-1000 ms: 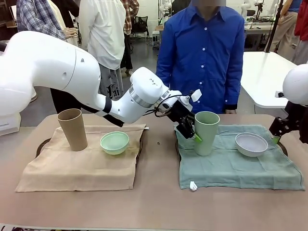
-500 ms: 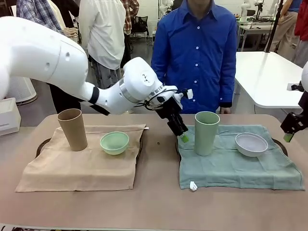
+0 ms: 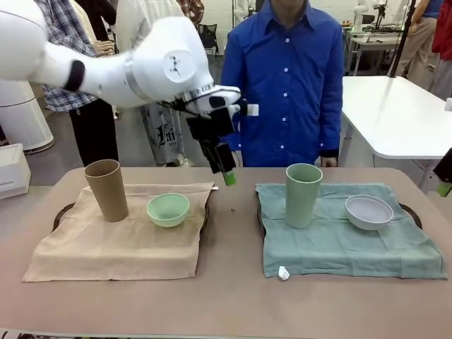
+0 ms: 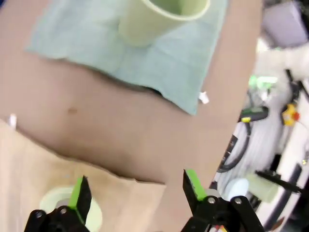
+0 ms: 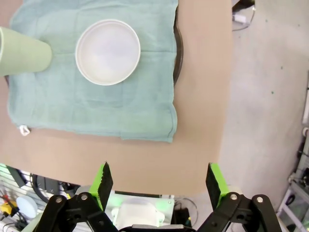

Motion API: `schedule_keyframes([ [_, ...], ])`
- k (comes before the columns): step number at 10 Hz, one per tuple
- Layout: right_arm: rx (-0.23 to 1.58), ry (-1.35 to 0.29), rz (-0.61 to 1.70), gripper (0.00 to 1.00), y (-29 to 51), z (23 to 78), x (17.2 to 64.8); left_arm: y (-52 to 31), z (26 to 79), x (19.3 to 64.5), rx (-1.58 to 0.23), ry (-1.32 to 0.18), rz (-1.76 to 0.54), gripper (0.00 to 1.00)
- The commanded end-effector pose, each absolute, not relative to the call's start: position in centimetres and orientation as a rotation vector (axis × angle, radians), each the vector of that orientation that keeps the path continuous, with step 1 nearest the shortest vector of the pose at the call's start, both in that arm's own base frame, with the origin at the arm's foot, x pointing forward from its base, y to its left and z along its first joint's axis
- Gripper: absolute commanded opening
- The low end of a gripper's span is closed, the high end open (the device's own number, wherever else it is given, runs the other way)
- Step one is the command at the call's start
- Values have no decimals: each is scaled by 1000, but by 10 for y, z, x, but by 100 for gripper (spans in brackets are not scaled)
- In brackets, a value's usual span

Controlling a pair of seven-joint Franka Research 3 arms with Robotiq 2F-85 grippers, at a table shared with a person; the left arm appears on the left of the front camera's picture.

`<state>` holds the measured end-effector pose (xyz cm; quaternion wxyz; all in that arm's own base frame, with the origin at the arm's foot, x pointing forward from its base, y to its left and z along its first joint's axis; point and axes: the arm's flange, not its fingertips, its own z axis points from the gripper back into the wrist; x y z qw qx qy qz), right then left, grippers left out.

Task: Set up a tray with a mat and arrange the tableware.
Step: Place the Picnic Bowl and Reusable plastic cup back onto the Handle tray in front of the human's position.

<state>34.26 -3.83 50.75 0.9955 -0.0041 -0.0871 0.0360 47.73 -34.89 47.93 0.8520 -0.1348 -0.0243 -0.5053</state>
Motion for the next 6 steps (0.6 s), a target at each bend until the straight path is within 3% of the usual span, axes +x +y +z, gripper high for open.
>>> schedule_keyframes([
  [1, -7, -210, -47, 100, -27, 525, 321, -344, 509, 452, -129, -45, -798, 100],
  [2, -1, -219, -77, 100, -25, 532, 319, -339, 521, 447, -77, -79, -711, 100],
  [3, 3, -210, -79, 100, -26, 531, 323, -343, 503, 468, -218, -65, -937, 100],
  [6, -10, -214, -9, 100, -33, 531, 325, -343, 503, 468, -218, -65, -937, 100],
])
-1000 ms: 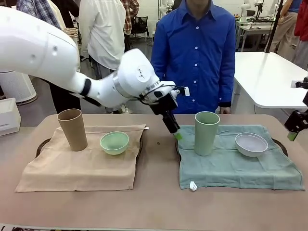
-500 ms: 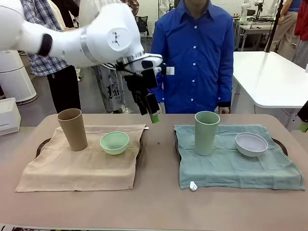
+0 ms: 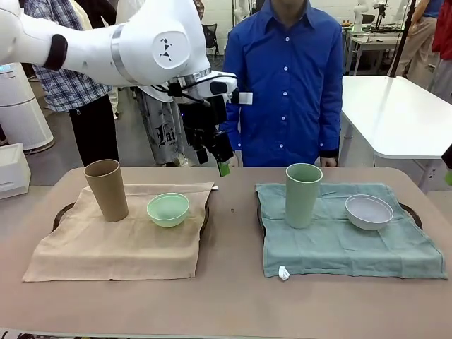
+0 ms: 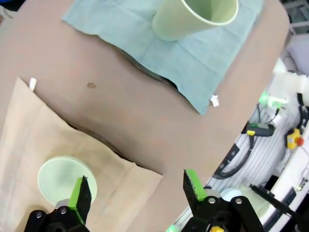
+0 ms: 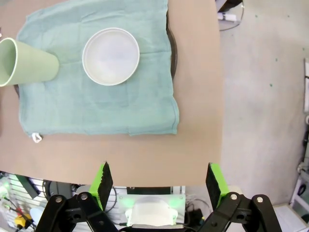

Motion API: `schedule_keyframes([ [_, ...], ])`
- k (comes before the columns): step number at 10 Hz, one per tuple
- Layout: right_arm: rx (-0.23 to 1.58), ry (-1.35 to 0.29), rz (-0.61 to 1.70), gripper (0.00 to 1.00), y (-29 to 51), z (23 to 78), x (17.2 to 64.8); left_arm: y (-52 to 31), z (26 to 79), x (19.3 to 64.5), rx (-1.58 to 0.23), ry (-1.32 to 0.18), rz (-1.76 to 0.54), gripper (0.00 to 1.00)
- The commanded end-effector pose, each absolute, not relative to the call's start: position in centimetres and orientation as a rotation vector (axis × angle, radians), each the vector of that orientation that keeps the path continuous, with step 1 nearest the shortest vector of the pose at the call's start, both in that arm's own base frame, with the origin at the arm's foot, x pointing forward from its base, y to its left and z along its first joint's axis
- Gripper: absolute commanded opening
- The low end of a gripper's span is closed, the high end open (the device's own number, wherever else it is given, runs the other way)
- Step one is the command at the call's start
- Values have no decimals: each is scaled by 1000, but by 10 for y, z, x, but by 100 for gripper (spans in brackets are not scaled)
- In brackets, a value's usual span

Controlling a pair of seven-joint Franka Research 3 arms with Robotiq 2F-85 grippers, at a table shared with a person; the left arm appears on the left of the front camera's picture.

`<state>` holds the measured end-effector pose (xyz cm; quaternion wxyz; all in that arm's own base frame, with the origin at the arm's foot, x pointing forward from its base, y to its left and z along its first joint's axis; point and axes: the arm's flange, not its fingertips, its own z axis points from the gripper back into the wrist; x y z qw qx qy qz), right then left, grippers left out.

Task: Set up a tray with a mat and arrange the tableware.
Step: Place the Picnic Bowl and Reusable plastic cup back onto the Handle tray in front of the human's position.

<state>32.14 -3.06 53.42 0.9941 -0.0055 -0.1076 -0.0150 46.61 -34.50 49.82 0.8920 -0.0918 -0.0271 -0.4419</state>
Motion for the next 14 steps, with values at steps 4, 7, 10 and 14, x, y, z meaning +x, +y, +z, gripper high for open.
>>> schedule_keyframes([
  [4, -10, -214, -9, 100, -33, 531, 325, -343, 503, 468, -218, -65, -937, 100],
  [7, -10, -214, -9, 100, -33, 531, 325, -343, 503, 468, -218, -65, -937, 100],
  [10, -11, -214, -25, 100, -31, 534, 322, -331, 525, 479, -168, -96, -865, 100],
  [14, 239, -160, -170, 100, -93, 552, 308, -202, 564, 477, -584, -134, -724, 100],
])
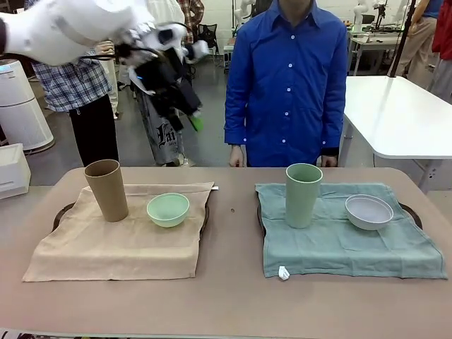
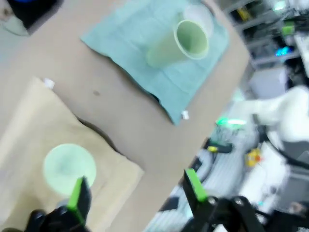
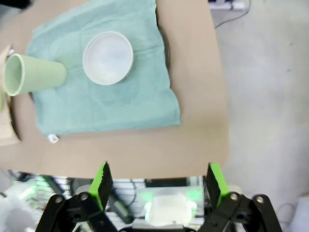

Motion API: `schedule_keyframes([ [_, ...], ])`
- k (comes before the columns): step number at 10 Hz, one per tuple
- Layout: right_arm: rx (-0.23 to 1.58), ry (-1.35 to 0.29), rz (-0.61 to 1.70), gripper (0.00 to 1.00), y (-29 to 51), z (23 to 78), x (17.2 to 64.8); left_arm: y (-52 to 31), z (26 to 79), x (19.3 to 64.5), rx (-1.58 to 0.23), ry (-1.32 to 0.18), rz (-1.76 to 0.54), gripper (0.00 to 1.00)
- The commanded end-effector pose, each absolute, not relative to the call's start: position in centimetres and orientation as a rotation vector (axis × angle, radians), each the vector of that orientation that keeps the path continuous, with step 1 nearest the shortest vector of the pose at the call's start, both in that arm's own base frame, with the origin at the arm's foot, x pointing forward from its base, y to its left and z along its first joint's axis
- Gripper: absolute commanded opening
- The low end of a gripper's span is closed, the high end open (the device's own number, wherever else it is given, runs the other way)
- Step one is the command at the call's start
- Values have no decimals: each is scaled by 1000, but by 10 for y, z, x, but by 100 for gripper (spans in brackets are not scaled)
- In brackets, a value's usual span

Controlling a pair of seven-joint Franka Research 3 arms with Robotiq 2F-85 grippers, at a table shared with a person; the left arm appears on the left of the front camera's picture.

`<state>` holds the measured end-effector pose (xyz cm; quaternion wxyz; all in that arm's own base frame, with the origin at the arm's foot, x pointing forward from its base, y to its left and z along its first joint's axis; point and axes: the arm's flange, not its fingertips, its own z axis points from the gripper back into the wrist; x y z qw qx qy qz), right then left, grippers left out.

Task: Set up a tray with a mat and arrange the tableware.
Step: Place the Picnic Bowl and Reusable plastic cup back onto the Handle tray in front of the human's position.

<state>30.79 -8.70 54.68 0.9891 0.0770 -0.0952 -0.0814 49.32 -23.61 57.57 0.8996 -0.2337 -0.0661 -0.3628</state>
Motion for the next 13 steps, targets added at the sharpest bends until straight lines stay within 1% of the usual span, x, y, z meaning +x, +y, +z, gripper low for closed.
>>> schedule_keyframes([
  [1, 294, -141, -177, 100, -104, 555, 305, -173, 563, 469, -652, -152, -687, 100],
  [2, 363, -126, -184, 100, -114, 559, 303, -149, 564, 459, -704, -168, -656, 100],
  [4, 494, -113, -215, 100, -139, 566, 296, -94, 565, 425, -789, -268, -547, 100],
  [6, 605, -143, -274, 100, -159, 569, 291, -34, 561, 395, -847, -369, -376, 100],
  [7, 723, -142, -314, 100, -171, 569, 288, -5, 563, 374, -864, -428, -318, 100],
  [8, 851, -118, -332, 100, -186, 569, 286, 14, 564, 362, -901, -458, -312, 100],
  [9, 925, -113, -347, 100, -201, 566, 283, 37, 558, 350, -949, -485, -280, 100],
  [10, 976, -108, -348, 100, -211, 564, 278, 56, 553, 345, -984, -480, -258, 100],
  [11, 1034, -102, -337, 100, -219, 562, 272, 69, 546, 344, -1001, -438, -229, 100],
  [12, 1097, -94, -304, 100, -220, 564, 269, 75, 545, 352, -989, -407, -217, 100],
  [13, 1109, -92, -251, 100, -214, 562, 266, 78, 546, 354, -981, -392, -204, 100],
])
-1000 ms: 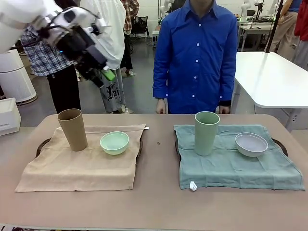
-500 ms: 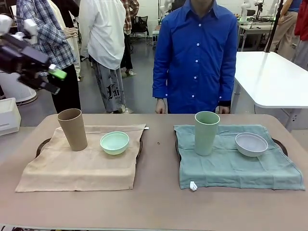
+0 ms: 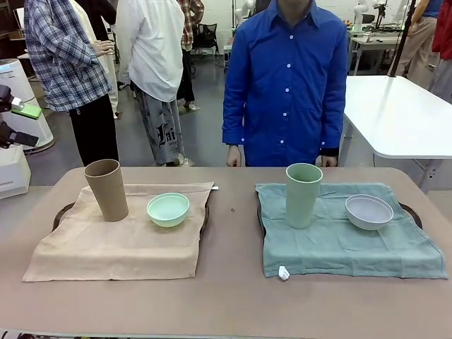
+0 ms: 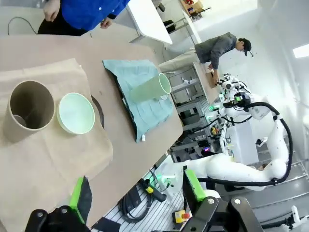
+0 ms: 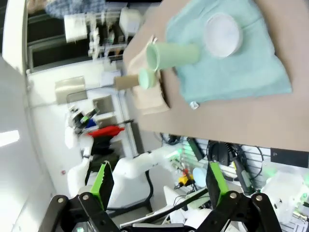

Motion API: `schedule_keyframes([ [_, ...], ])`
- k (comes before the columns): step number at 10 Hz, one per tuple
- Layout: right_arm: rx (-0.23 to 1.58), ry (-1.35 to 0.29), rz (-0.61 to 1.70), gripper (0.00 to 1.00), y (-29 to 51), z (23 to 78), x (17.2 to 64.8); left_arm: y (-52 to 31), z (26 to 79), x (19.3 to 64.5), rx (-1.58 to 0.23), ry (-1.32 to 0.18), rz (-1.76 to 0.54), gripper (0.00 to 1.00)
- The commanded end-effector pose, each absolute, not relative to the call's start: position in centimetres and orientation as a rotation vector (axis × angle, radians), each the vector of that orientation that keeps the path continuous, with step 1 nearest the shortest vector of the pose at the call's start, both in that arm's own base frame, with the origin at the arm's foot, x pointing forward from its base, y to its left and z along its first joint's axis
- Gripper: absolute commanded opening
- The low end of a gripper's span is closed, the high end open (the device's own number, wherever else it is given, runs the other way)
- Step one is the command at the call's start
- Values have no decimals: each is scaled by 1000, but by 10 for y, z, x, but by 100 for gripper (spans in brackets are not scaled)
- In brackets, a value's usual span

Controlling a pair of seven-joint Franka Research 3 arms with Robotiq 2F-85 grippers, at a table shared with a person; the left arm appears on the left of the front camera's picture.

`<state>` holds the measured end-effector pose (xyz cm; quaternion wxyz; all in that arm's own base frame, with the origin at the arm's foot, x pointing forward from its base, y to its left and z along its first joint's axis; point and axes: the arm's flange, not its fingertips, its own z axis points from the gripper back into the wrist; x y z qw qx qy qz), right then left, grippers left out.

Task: Set up a tray with a mat and arrange the tableware.
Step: Place the Picnic Bowl and Reusable plastic cup back onto the Handle tray in front of the human's position.

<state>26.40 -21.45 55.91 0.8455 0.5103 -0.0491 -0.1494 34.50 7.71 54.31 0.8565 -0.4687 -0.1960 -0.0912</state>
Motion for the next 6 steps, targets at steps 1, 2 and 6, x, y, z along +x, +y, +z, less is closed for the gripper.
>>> schedule_keyframes([
  [1, 1086, -98, -206, 100, -204, 558, 267, 82, 554, 352, -958, -425, -202, 100],
  [2, 1077, -104, -315, 100, -215, 559, 264, 77, 543, 345, -985, -412, -192, 100],
  [6, 1077, -104, -315, 100, -215, 559, 264, 77, 543, 345, -985, -412, -192, 100],
])
